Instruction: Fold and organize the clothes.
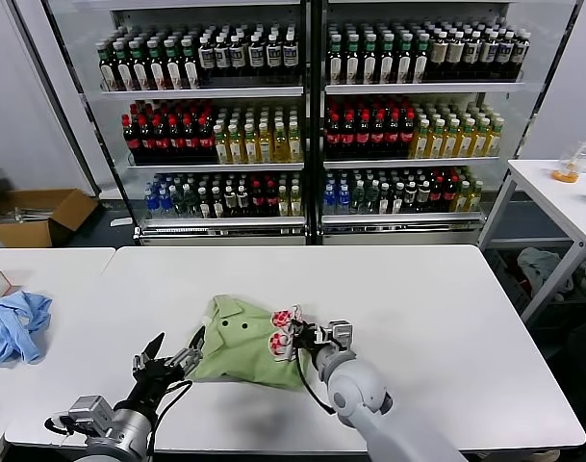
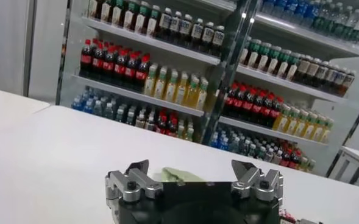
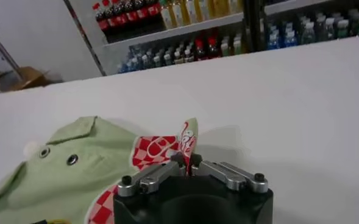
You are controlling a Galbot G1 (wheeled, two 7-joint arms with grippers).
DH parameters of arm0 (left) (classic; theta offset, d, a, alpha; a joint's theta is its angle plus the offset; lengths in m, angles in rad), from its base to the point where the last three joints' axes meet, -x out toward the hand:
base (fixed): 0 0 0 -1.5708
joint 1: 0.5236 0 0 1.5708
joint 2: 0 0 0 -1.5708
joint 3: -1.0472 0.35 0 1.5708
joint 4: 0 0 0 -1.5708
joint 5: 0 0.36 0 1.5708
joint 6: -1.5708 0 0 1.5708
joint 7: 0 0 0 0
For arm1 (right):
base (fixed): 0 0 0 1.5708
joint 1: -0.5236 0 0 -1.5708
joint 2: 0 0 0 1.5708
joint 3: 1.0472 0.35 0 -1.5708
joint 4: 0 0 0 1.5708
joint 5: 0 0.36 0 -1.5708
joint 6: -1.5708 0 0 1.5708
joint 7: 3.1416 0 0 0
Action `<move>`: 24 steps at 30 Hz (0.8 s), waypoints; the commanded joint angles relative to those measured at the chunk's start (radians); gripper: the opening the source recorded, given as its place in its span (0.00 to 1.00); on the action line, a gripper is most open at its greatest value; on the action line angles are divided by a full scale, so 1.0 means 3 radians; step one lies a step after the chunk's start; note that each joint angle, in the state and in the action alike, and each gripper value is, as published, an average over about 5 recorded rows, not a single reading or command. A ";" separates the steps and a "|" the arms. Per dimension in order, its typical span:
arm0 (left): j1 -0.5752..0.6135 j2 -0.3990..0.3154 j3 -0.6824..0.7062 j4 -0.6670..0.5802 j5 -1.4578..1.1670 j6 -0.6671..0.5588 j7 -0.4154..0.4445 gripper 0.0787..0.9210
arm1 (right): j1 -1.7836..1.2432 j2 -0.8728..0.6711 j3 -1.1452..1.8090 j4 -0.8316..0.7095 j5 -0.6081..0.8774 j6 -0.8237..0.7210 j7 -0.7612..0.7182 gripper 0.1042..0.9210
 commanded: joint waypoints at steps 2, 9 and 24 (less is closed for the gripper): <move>-0.0019 -0.0002 0.0025 0.0015 0.0012 0.0010 -0.0001 0.88 | 0.0323 -0.0430 0.0120 -0.0192 -0.0408 -0.0239 -0.0605 0.03; -0.0069 0.0008 0.0079 0.0057 0.0035 0.0020 0.0000 0.88 | 0.0799 -0.0727 0.0122 -0.0681 -0.0764 -0.0248 -0.1328 0.03; -0.0115 0.0065 0.0101 0.0119 0.0040 0.0024 0.0003 0.88 | 0.1206 -0.0721 0.0126 -0.1266 -0.1545 0.0023 -0.1917 0.03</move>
